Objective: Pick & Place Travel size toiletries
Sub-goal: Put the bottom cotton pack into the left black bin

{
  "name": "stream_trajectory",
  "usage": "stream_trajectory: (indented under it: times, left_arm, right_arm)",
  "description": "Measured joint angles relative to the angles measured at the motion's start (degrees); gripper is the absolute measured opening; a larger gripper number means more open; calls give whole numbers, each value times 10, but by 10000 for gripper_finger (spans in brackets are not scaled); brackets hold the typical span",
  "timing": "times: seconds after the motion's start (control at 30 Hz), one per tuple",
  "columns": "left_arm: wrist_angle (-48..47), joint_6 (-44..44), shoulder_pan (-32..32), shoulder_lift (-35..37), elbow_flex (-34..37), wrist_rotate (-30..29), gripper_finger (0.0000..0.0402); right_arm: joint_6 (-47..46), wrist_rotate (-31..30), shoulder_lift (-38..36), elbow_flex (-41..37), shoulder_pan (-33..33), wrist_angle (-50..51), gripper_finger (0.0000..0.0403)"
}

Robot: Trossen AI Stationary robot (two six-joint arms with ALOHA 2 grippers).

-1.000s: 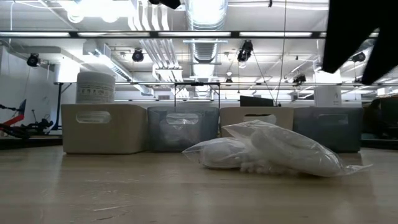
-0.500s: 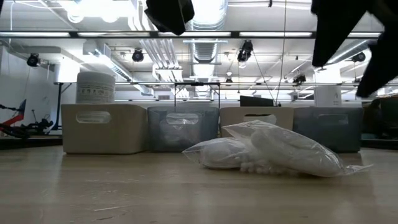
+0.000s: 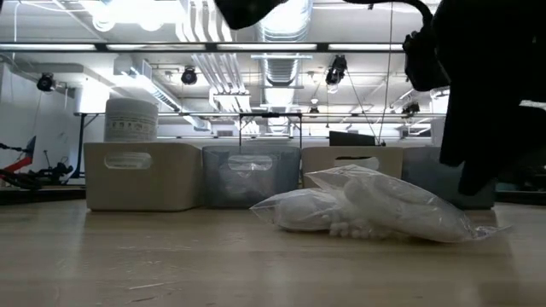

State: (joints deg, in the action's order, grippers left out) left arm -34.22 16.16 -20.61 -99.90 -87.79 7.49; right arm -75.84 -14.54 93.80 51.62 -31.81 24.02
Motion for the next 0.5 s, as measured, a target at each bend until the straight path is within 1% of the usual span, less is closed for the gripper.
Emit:
stream_trajectory:
  times: [0.1, 0.2, 0.3, 0.43, 0.5]
  left_arm:
    - [70, 7, 0, -17, 0, -1, 259]
    - [120, 9, 0, -40, 0, -1, 256]
    - [131, 11, 0, -65, 0, -1, 253]
    - [130, 19, 0, -94, 0, -1, 252]
    - [135, 19, 0, -109, 0, -1, 252]
  right_arm:
    - [41, 10, -7, -15, 6, -22, 368]
    - [77, 49, -7, -39, 12, -89, 368]
    - [90, 64, 1, -67, 15, -156, 368]
    - [101, 61, 0, -83, 15, -174, 368]
    - [116, 74, 0, -85, 16, -174, 368]
